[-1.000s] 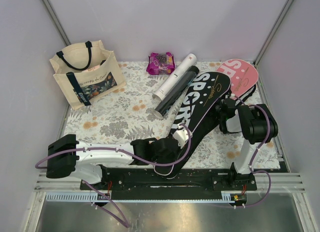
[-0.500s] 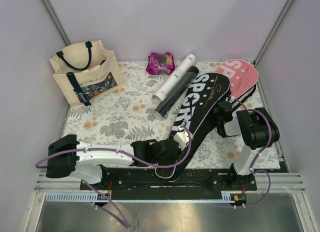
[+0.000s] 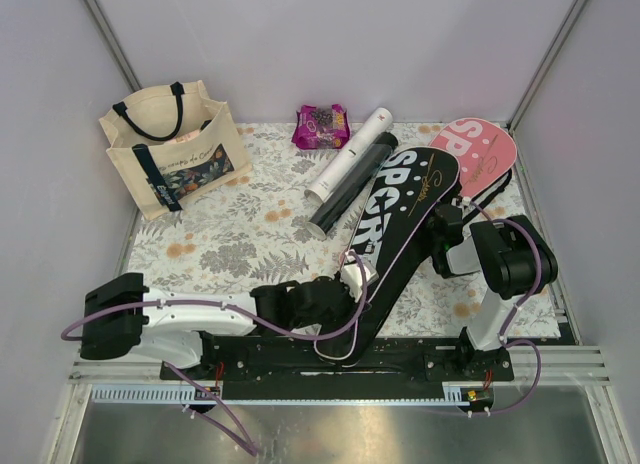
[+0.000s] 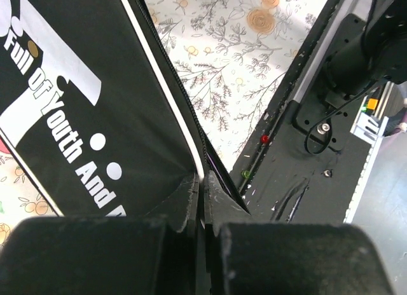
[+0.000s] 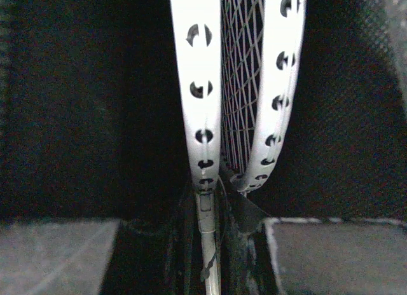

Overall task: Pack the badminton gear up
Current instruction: Place the racket in the racket bag.

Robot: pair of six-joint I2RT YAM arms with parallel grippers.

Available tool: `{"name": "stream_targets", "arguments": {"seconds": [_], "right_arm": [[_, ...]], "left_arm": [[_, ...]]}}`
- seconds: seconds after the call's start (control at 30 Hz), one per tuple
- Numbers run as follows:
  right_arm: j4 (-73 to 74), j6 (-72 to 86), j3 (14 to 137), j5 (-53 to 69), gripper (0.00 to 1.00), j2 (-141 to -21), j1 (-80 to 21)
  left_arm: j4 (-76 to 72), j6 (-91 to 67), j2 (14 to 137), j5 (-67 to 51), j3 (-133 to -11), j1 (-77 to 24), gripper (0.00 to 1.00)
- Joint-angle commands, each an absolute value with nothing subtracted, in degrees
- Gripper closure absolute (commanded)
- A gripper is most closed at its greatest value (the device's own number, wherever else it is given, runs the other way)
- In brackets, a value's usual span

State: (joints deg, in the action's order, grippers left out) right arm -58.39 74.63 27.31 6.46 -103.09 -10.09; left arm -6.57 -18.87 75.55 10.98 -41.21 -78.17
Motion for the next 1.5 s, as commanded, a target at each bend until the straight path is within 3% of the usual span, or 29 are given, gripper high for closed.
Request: {"name": "stream_targets", "arguments": {"seconds": [0.0, 0.23, 0.37, 0.47, 0.57, 0.63, 0.83, 1.17, 1.3, 1.47], "right_arm": [[-61.9, 77.7, 27.2, 0.4, 1.0, -104.1, -10.8], [-63.9, 76.4, 26.6, -0.3, 1.0, -104.9, -11.3], [-59.6, 74.7, 27.2, 1.9, 1.0, -102.7, -11.8], [-55.1, 74.4, 25.8, 3.7, 0.82, -98.6, -11.9], [-46.7, 73.4, 24.7, 6.8, 0.56, -92.6, -11.8], [-40.5, 71.8, 25.0, 10.5, 0.46, -89.6, -11.9], [-20.8, 67.2, 24.3, 12.1, 0.4, -79.1, -11.3], [13.6, 59.3, 26.0, 1.2, 0.37, -57.5, -9.1], [21.0, 58.4, 26.3, -6.2, 0.36, -50.5, -9.0], [19.1, 57.0, 24.3, -8.5, 0.34, -39.8, -8.9]], "left_arm": [[-19.6, -19.2, 70.8, 2.9, -39.3, -79.3, 1.0], [-18.8, -20.0, 70.7, 6.2, -37.5, -79.2, 1.0], [-16.3, -19.6, 73.6, 6.4, -39.6, -79.2, 0.85], [-15.0, -19.4, 74.2, 7.6, -40.6, -79.2, 0.75], [-13.1, -18.5, 74.7, 9.0, -41.5, -79.3, 0.69], [-12.8, -18.0, 75.1, 10.5, -41.4, -79.3, 0.64], [-12.3, -16.8, 77.4, 12.5, -41.8, -79.2, 0.6], [-12.5, -18.0, 76.5, 15.1, -40.1, -79.2, 0.59], [-12.0, -19.2, 76.4, 17.0, -39.6, -79.2, 0.59], [-11.3, -19.5, 76.3, 17.6, -39.3, -79.2, 0.57]]}}
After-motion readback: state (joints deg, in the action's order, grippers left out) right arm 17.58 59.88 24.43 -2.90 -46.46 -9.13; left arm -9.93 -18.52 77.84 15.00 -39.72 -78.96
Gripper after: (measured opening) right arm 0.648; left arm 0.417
